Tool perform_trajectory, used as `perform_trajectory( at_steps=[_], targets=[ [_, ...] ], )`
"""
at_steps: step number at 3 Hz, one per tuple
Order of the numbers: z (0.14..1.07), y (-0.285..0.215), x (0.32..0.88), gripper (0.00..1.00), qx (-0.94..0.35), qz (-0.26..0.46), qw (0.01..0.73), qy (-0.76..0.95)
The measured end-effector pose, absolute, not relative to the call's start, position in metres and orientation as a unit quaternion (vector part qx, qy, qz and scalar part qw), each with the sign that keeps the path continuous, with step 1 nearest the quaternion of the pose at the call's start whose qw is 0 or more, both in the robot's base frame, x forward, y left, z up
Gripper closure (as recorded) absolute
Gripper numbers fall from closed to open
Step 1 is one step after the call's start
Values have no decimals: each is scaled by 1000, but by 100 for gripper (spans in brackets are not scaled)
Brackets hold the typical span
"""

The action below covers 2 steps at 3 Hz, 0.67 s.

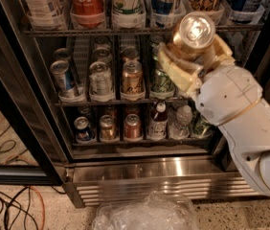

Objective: Pick orange can from top shelf of fridge

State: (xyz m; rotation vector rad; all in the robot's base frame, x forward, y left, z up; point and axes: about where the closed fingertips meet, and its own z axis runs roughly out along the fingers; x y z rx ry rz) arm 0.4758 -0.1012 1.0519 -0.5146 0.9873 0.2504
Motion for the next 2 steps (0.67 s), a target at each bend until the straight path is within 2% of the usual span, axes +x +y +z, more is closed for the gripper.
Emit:
perform_trajectory(
  at_steps=[2],
  targets=[
    [994, -61, 438, 100, -298, 173, 801, 489]
  ],
)
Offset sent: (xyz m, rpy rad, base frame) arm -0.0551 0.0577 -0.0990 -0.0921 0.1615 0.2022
